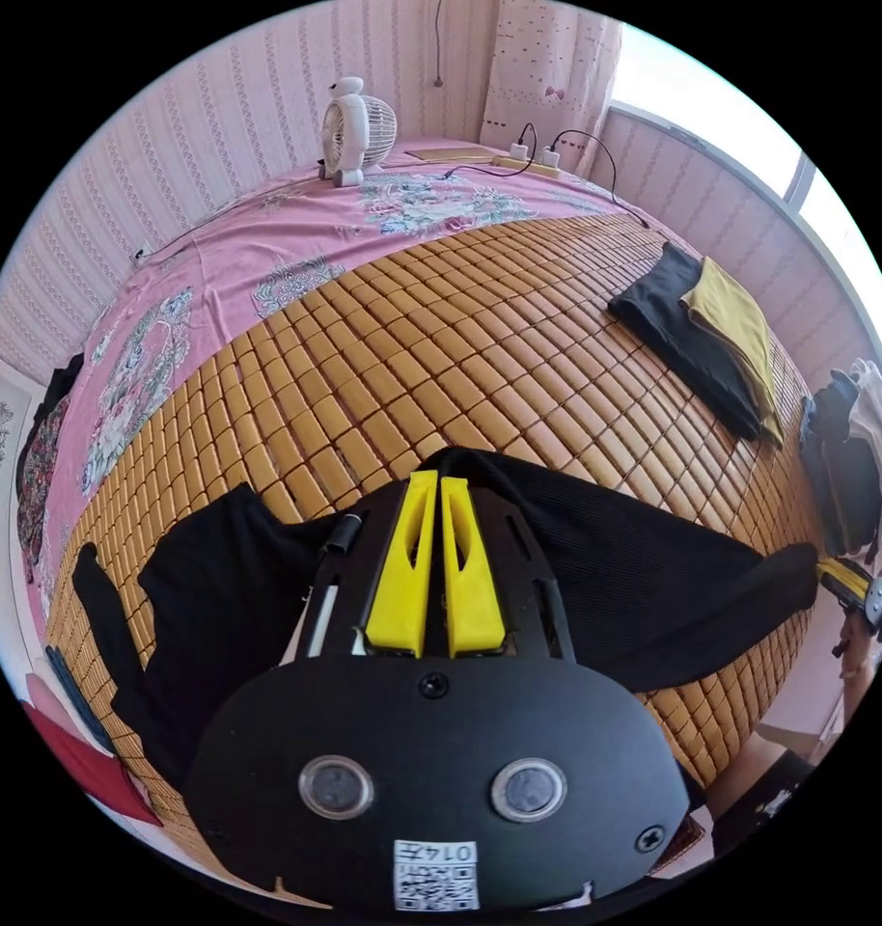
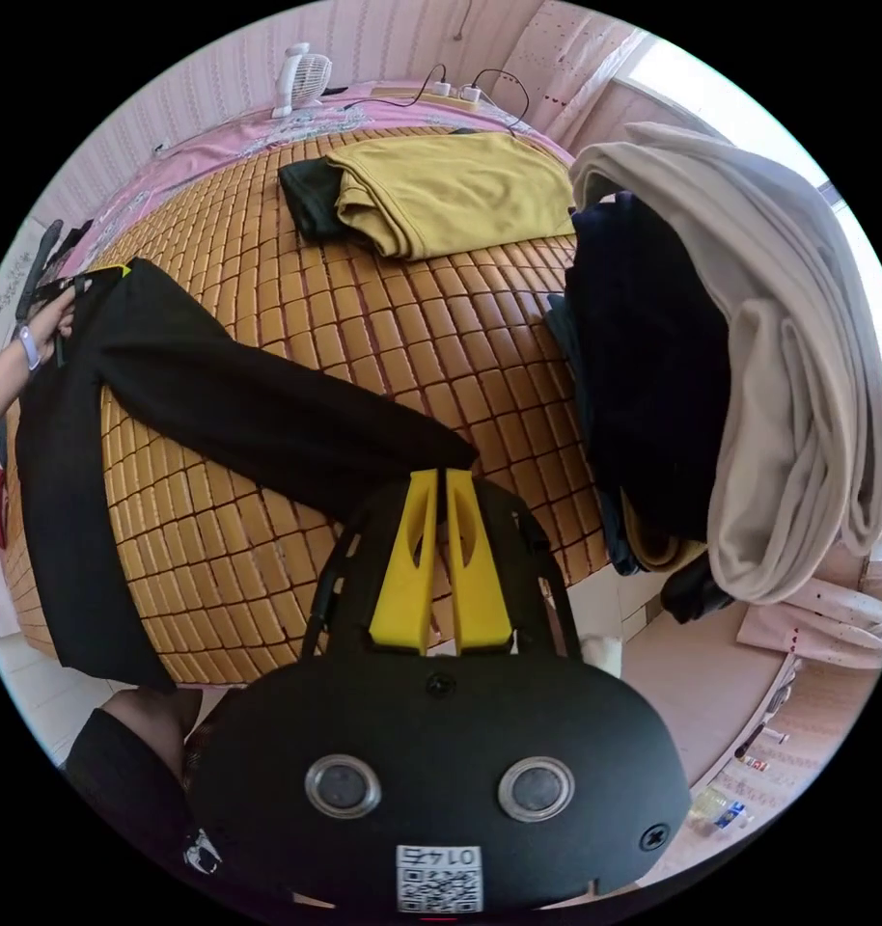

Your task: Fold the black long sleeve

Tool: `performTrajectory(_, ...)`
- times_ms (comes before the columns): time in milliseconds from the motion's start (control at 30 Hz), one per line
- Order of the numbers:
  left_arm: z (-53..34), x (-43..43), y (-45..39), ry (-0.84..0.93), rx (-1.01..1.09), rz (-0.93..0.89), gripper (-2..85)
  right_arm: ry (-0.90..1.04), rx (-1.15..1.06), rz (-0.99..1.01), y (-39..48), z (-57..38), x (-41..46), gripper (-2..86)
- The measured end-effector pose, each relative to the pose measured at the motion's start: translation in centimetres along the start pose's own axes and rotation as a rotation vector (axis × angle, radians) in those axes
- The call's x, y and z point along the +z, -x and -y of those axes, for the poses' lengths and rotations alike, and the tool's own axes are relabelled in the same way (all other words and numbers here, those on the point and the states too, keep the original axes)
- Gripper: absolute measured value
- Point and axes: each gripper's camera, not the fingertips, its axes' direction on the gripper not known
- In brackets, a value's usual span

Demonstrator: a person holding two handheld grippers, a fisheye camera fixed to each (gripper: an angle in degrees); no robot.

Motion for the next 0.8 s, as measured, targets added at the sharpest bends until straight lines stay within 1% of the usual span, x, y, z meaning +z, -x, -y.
performTrajectory(167,1.2,-0.2,1.3,-0.08,-0.13,-0.041,-1.0,-0.066,0.009,0.002,-0.7,1.2,-1.5,-0.3)
performTrajectory(233,1.6,0.6,1.5,-0.069,-0.147,-0.063,-1.0,-0.074,0.025,-0.012,-0.8,1.7,-1.4,-0.1)
performTrajectory(267,1.6,1.6,1.4,-0.027,-0.144,-0.042,-1.0,-0.071,0.059,-0.054,-0.7,2.0,-1.4,0.0)
performTrajectory(300,1.5,1.6,1.3,-0.045,-0.138,-0.036,-1.0,-0.069,0.064,-0.068,-0.5,2.0,-1.5,0.0)
performTrajectory(400,0.7,1.7,1.4,-0.053,-0.141,-0.031,-1.0,-0.125,0.01,-0.008,1.0,1.5,-2.4,0.0)
performTrajectory(433,0.2,1.8,1.5,-0.055,-0.135,-0.032,-1.0,-0.121,-0.023,0.063,1.7,1.4,-2.3,-0.1)
performTrajectory(467,-0.3,1.8,1.7,-0.062,-0.131,-0.04,-0.9,-0.073,-0.054,0.139,2.2,1.4,-1.5,-0.2)
performTrajectory(500,-0.5,1.9,1.8,-0.065,-0.13,-0.046,-0.9,-0.041,-0.068,0.165,2.4,1.4,-1.0,-0.2)
performTrajectory(533,-1.0,1.9,2.2,-0.069,-0.136,-0.063,-0.9,0.026,-0.088,0.173,2.8,1.3,0.3,-0.4)
performTrajectory(600,-1.6,2.1,2.6,-0.069,-0.144,-0.082,-0.8,-0.014,-0.106,0.16,2.8,0.6,0.1,-0.6)
performTrajectory(733,-3.1,1.9,1.8,-0.086,-0.143,-0.008,1.2,0.007,-0.125,0.119,3.4,0.7,-0.1,-0.8)
performTrajectory(800,-4.1,1.4,2.3,-0.1,-0.193,-0.061,2.8,0.016,-0.113,0.088,3.5,0.8,-0.5,-0.9)
